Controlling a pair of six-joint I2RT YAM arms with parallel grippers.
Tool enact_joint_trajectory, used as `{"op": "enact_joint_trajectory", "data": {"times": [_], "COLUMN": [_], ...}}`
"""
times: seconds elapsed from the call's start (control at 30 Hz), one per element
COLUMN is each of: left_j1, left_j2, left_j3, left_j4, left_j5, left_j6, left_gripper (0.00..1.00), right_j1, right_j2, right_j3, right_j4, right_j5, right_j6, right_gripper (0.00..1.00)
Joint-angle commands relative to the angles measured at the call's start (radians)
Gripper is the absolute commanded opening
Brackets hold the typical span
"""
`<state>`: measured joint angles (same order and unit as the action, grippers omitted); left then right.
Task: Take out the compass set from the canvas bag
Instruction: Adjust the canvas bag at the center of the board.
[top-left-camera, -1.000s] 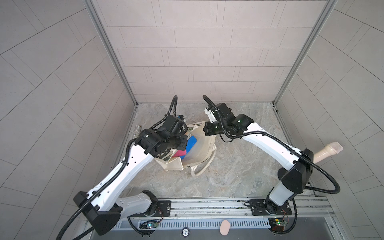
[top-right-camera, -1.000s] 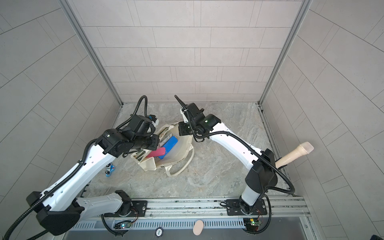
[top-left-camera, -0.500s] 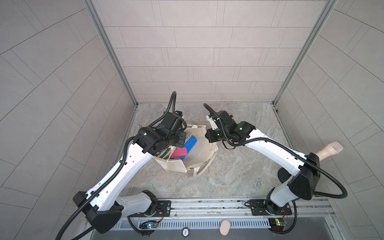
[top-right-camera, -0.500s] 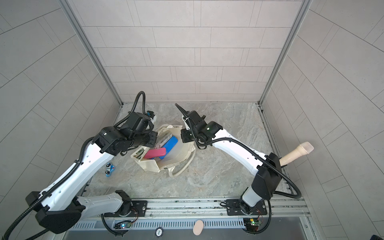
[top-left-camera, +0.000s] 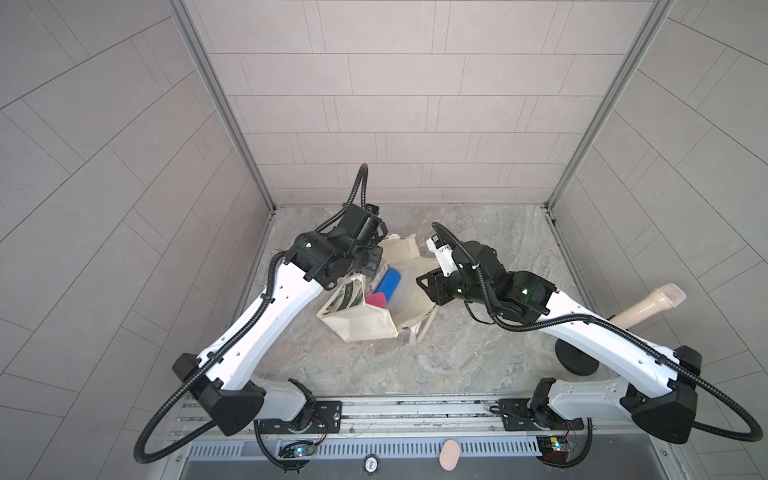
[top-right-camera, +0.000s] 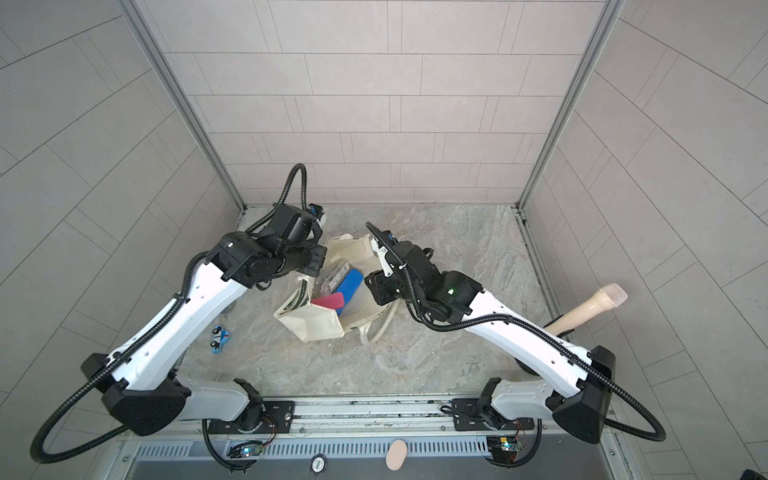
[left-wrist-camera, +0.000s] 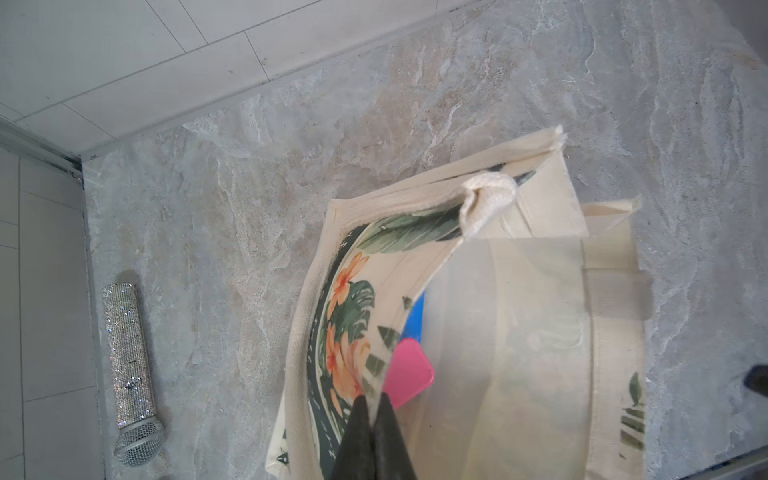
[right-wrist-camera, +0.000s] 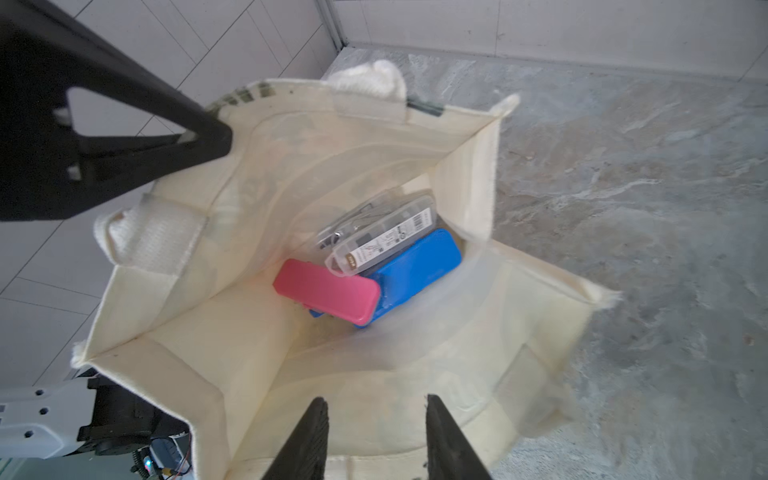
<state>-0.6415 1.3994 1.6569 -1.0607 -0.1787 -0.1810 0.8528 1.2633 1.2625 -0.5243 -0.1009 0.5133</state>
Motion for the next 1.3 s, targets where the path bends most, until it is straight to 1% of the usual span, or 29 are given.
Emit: {"op": "enact_joint_trajectory", "data": {"times": [0.0,0.1,0.2,0.3,0.4,0.57,0.73,0.83,0.9,0.97,1.1,1.13,1.2,1.27], "left_j1": [0.005,0.029,0.053,0.088,0.138,0.180,0.181,0.176,0.169,0.156,0.097,0.088,0.086,0.087], "left_j2": [0.010,0.031,0.042,0.068,0.126,0.251,0.352,0.348,0.320,0.257,0.055,0.019,-0.027,-0.067], "left_j3": [0.103,0.143,0.154,0.149,0.175,0.343,0.544,0.562,0.518,0.396,-0.027,-0.103,-0.200,-0.264], "left_j4": [0.062,0.064,0.081,0.114,0.135,0.091,0.004,-0.020,-0.036,-0.009,0.242,0.278,0.313,0.341], "left_j5": [-0.077,-0.088,-0.103,-0.134,-0.128,-0.116,-0.136,-0.116,-0.101,-0.070,0.025,0.048,0.099,0.134], "left_j6": [0.088,0.118,0.138,0.153,0.157,0.155,0.175,0.155,0.127,0.092,0.034,0.019,-0.003,0.001], "left_gripper": [0.00,0.00,0.00,0.00,0.00,0.00,0.00,0.00,0.00,0.00,0.00,0.00,0.00,0.00], "right_j1": [0.003,0.003,0.003,0.003,0.003,0.003,0.003,0.003,0.003,0.003,0.003,0.003,0.002,0.000], "right_j2": [0.036,0.073,0.117,0.144,0.152,0.161,0.148,0.142,0.138,0.134,0.124,0.123,0.116,0.107], "right_j3": [0.004,-0.003,-0.006,-0.009,0.010,0.105,0.123,0.111,0.099,0.080,0.019,0.005,-0.010,-0.022], "right_j4": [0.032,0.025,0.008,0.021,0.042,-0.021,-0.029,-0.027,-0.029,-0.025,0.018,0.025,0.023,0.018], "right_j5": [-0.030,-0.009,0.009,0.006,-0.012,-0.011,-0.016,-0.019,-0.020,-0.023,-0.030,-0.028,-0.010,0.014], "right_j6": [0.035,0.074,0.130,0.174,0.185,0.148,0.149,0.152,0.155,0.157,0.190,0.201,0.220,0.237], "right_gripper": [0.41,0.38,0.28,0.27,0.27,0.28,0.28,0.28,0.28,0.28,0.28,0.28,0.28,0.28]}}
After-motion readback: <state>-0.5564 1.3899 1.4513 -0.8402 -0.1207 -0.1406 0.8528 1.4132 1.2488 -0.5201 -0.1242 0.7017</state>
